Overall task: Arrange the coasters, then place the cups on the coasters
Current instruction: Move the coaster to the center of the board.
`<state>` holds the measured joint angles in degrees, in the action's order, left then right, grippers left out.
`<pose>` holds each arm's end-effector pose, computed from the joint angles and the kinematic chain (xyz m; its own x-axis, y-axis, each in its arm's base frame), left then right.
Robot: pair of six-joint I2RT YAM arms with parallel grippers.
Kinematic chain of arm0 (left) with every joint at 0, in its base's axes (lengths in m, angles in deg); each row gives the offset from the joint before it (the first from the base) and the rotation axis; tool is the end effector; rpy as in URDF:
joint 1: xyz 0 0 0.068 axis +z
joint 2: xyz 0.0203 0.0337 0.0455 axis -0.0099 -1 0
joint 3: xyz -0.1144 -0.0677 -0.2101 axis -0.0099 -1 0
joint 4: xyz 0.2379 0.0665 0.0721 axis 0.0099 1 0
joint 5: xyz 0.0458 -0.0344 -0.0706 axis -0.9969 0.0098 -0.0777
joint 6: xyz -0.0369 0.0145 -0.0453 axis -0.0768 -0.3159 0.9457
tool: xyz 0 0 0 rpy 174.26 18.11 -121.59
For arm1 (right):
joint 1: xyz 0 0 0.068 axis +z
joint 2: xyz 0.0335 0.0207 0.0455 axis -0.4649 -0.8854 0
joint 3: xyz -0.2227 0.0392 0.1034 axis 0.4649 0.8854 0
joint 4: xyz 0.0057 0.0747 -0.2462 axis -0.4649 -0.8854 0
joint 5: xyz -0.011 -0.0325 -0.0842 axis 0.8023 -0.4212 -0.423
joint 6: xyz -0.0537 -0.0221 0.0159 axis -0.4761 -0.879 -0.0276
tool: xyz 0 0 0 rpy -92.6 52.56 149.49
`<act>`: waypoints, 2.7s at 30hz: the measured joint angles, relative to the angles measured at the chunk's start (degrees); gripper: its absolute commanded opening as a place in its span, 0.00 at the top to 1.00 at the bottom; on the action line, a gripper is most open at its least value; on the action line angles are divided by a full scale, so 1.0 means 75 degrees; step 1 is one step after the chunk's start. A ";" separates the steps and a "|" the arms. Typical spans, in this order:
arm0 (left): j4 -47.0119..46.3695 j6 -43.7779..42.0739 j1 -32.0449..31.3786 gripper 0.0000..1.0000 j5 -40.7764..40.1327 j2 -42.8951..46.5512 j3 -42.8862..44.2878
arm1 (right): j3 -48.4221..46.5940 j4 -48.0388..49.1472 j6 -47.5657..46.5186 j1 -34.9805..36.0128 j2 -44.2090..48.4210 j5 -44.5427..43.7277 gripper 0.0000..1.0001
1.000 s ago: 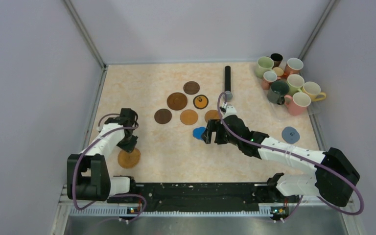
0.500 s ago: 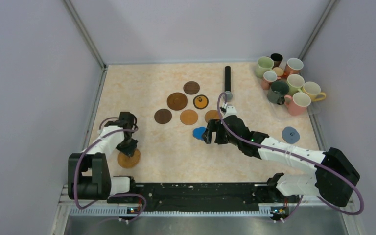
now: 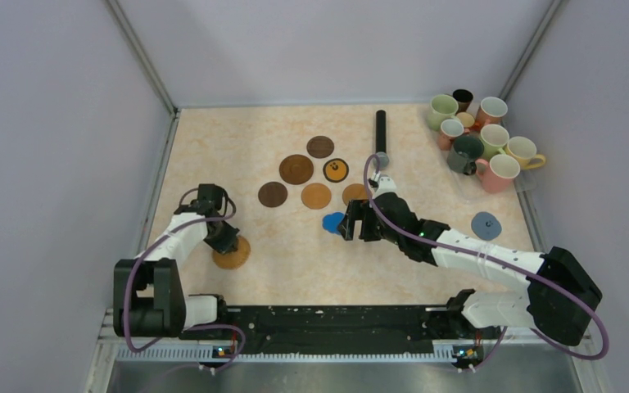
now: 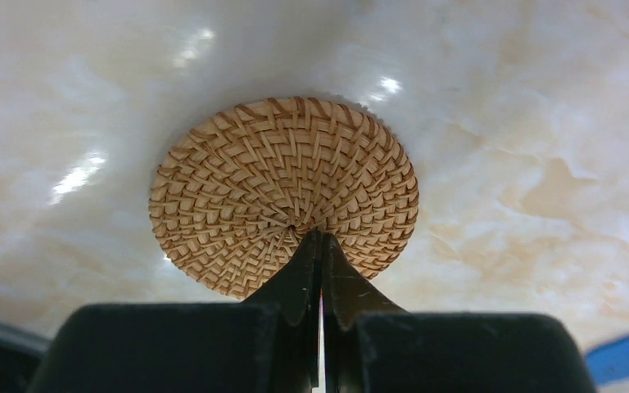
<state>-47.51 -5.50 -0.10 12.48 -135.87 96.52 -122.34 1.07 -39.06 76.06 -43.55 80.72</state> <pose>0.2104 0.0022 0.1334 -0.5691 -0.7946 -0.2113 -0.7927 0.5985 -0.1158 0.1821 0.1960 0.1918 -0.7167 0.1240 -0.6863 -0.2850 0.8461 0.4505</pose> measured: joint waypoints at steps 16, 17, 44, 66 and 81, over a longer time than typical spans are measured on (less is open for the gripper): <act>-0.2678 -0.0149 -0.0565 1.00 0.2509 -0.0166 -0.0632 | -0.0009 -0.0003 0.0000 0.0000 -0.0029 0.0000 0.16; -0.2780 -0.0146 -0.0653 1.00 0.2547 -0.0178 -0.0653 | -0.0009 -0.0006 0.0000 0.0000 -0.0041 0.0000 0.16; -0.4826 -0.0242 -0.1740 1.00 0.3736 -0.0621 -0.1172 | -0.0009 -0.0149 0.0006 0.0000 -0.0050 -0.0006 0.16; -0.5700 -0.0391 -0.1961 1.00 0.4354 -0.2157 -0.0201 | -0.0009 -0.0169 0.0003 0.0000 -0.0050 -0.0079 0.16; -0.5741 -0.0565 -0.1988 1.00 0.4363 -0.2465 0.0119 | -0.0009 -0.0178 -0.0012 -0.0003 -0.0050 -0.0169 0.16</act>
<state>-90.57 -9.74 -15.01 45.20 -154.37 97.42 -122.41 -0.26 -39.14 76.04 -43.92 79.46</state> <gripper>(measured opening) 0.008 0.839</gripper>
